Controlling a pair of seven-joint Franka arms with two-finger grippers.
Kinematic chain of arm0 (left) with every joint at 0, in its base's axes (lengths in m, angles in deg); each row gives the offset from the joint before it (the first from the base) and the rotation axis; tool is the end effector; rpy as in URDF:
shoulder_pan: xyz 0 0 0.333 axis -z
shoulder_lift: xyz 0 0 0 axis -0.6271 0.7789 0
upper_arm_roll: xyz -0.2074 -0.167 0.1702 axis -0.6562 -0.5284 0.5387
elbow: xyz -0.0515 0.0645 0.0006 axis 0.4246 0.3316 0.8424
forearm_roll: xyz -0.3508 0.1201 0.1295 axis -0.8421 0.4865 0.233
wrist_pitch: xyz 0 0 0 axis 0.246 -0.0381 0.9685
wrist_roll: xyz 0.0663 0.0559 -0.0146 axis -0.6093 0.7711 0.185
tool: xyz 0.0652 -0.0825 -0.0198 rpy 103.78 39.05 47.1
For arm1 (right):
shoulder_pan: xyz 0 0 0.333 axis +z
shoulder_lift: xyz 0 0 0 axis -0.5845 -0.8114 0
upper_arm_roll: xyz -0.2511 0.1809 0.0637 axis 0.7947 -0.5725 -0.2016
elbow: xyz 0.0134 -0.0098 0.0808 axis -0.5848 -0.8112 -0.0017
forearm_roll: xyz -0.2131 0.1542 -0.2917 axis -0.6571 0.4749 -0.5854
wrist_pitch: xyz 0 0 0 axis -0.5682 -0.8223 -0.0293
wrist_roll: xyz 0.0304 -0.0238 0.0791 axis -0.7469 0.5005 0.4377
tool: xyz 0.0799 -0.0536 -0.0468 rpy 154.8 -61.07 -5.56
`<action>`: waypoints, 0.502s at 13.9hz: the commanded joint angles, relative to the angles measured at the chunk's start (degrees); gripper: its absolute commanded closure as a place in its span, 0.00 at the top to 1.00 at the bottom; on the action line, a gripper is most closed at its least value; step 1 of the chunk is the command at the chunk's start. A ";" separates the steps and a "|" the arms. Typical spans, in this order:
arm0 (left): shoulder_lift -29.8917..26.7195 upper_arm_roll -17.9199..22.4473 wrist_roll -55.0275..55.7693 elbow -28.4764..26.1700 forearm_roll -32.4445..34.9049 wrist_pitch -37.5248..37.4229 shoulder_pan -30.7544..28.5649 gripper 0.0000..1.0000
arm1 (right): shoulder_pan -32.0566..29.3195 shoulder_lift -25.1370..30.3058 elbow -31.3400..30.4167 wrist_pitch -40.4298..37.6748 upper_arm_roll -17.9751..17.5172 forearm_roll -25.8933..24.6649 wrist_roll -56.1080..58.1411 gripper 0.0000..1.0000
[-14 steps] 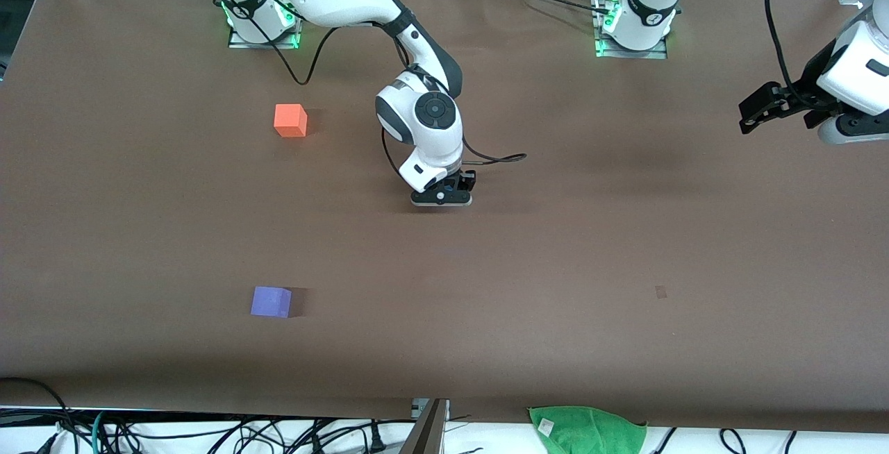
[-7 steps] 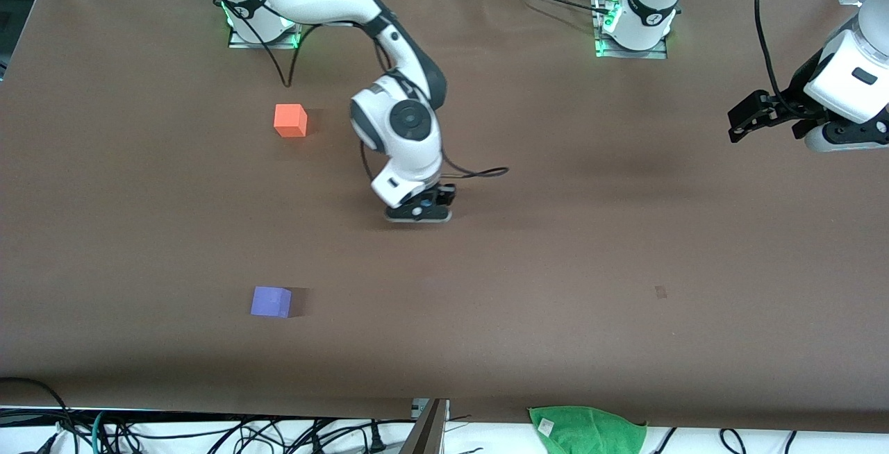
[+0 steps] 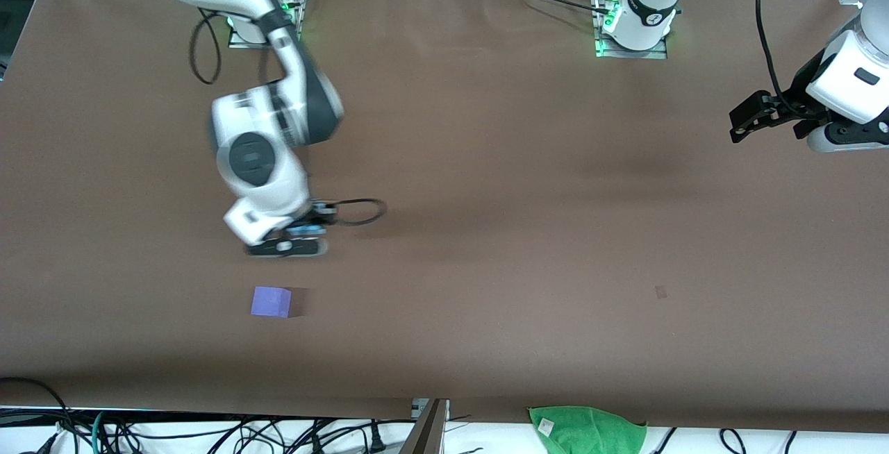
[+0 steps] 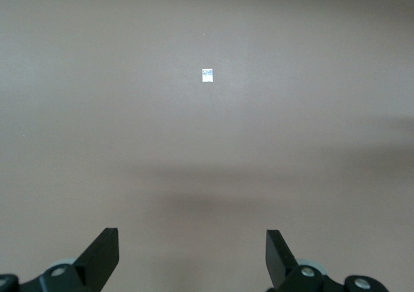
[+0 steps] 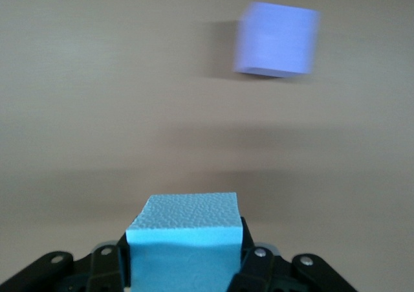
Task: Place blue block between orange and purple blocks
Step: 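Carry the blue cube with the right gripper toward the orange cube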
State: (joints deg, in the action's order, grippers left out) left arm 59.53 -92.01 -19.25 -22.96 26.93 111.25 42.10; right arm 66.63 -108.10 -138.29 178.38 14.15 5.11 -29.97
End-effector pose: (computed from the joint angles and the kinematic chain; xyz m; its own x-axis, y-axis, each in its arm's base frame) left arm 0.5634 -0.0521 0.6197 0.9960 0.0895 0.0015 0.0895 -0.9953 -0.0359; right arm 0.6452 0.2189 0.3382 0.9990 0.0314 -0.0326 0.0341 -0.9957 0.0857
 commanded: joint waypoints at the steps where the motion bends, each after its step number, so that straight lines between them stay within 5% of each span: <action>1: 0.77 0.18 -0.93 1.84 -0.81 -0.85 -0.18 1.00 | -5.09 6.08 -12.15 7.25 0.60 7.19 9.12 0.42; 7: 0.77 0.62 -1.01 1.84 -0.81 -0.41 -1.41 1.00 | -5.02 8.02 -27.63 23.42 0.25 8.98 9.32 0.42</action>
State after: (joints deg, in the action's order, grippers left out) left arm 59.53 -91.46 -19.25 -22.95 26.93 111.25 41.44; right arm 60.93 -102.92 -159.43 196.61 14.82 12.95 -20.78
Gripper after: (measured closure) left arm 0.000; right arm 0.423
